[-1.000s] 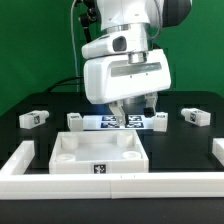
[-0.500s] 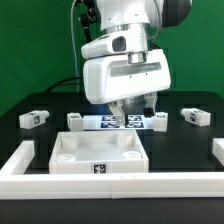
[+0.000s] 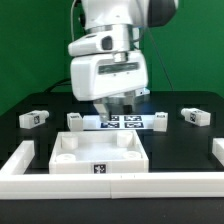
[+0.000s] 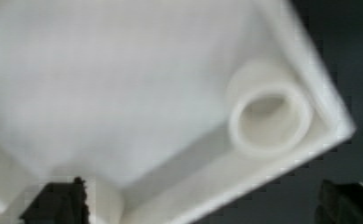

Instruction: Assemble square table

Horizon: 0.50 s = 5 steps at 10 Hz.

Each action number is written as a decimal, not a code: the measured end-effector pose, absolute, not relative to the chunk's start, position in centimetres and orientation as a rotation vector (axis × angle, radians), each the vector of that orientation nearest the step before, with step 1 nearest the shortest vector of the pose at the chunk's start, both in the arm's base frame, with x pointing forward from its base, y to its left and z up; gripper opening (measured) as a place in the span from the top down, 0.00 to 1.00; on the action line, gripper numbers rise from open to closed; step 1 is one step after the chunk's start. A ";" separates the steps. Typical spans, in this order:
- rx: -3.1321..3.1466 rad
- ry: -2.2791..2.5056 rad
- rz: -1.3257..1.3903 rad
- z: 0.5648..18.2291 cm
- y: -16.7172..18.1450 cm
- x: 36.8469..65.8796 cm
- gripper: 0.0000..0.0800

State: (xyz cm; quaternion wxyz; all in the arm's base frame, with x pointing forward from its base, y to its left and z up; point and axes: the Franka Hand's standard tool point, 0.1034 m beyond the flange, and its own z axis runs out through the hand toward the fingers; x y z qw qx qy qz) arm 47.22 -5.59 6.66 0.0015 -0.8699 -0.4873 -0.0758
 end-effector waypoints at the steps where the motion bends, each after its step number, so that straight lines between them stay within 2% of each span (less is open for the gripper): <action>1: -2.599 -1.794 -0.220 6.7 -7.3 46.2 0.19; 2: -2.491 -1.983 -0.217 6.6 -9.2 45.7 0.19; 5: -2.454 -2.035 -0.206 6.5 -9.4 45.6 0.19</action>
Offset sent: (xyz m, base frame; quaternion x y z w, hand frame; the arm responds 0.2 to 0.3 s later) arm 0.0000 0.0000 0.0000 0.0000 0.0000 -0.1296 0.9916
